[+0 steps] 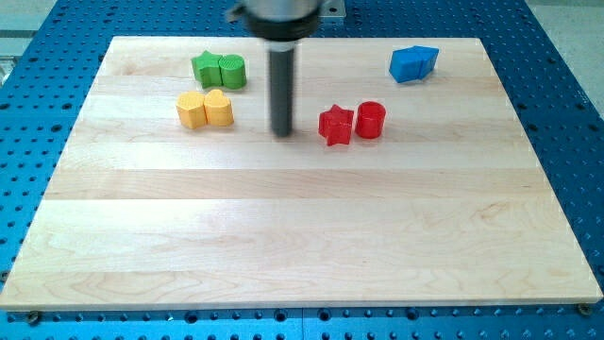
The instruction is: Separate the yellow blocks
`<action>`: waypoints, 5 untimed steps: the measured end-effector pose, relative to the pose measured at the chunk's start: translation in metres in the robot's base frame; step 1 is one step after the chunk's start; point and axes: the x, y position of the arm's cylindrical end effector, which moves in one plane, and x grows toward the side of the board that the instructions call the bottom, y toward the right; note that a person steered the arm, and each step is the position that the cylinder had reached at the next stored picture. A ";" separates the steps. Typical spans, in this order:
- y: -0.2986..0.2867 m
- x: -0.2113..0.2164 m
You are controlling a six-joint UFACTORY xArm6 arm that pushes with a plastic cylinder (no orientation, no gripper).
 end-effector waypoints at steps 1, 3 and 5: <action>-0.101 0.002; -0.176 0.000; -0.057 -0.050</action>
